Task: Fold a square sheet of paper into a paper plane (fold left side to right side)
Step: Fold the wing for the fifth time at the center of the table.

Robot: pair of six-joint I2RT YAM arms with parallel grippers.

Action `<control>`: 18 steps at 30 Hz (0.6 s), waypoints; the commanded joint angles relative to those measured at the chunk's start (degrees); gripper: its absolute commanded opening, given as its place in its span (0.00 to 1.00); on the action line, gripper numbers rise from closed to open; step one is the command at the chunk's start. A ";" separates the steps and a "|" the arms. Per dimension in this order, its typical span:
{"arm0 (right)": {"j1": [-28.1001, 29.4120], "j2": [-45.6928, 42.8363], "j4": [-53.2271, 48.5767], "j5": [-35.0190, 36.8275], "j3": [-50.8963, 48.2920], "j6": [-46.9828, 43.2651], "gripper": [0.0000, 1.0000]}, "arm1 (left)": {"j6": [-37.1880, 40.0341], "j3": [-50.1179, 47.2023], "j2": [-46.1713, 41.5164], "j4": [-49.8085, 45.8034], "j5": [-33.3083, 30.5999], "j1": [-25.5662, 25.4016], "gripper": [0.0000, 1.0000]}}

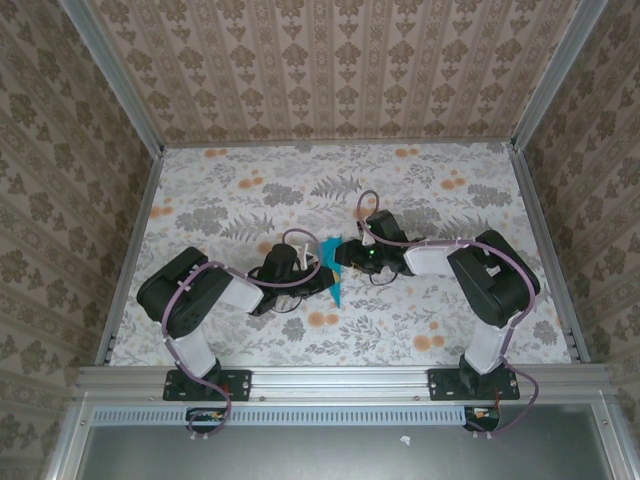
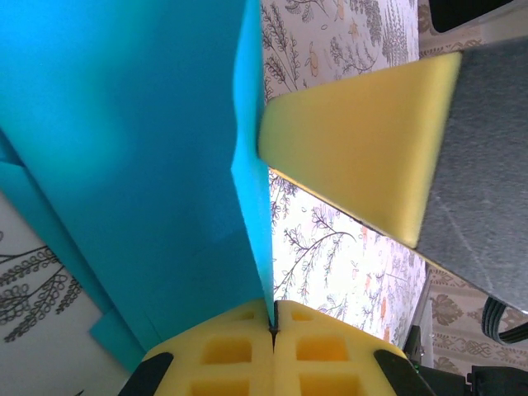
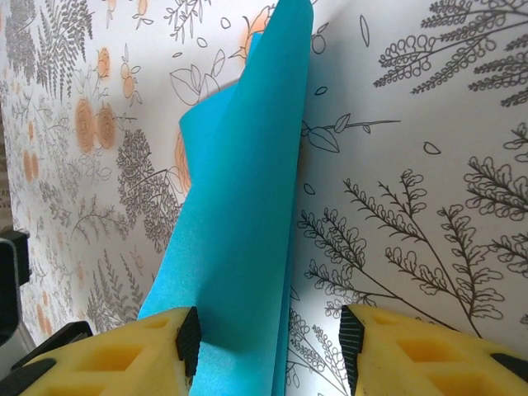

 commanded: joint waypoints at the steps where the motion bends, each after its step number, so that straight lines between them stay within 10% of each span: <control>1: 0.52 1.30 -1.63 0.06 1.63 1.07 0.49 | -0.84 -0.63 0.37 1.43 -0.12 0.58 0.02; 18: 0.87 4.04 -4.18 0.04 3.37 1.66 0.44 | 0.17 -0.55 -3.22 -1.47 0.33 1.46 0.31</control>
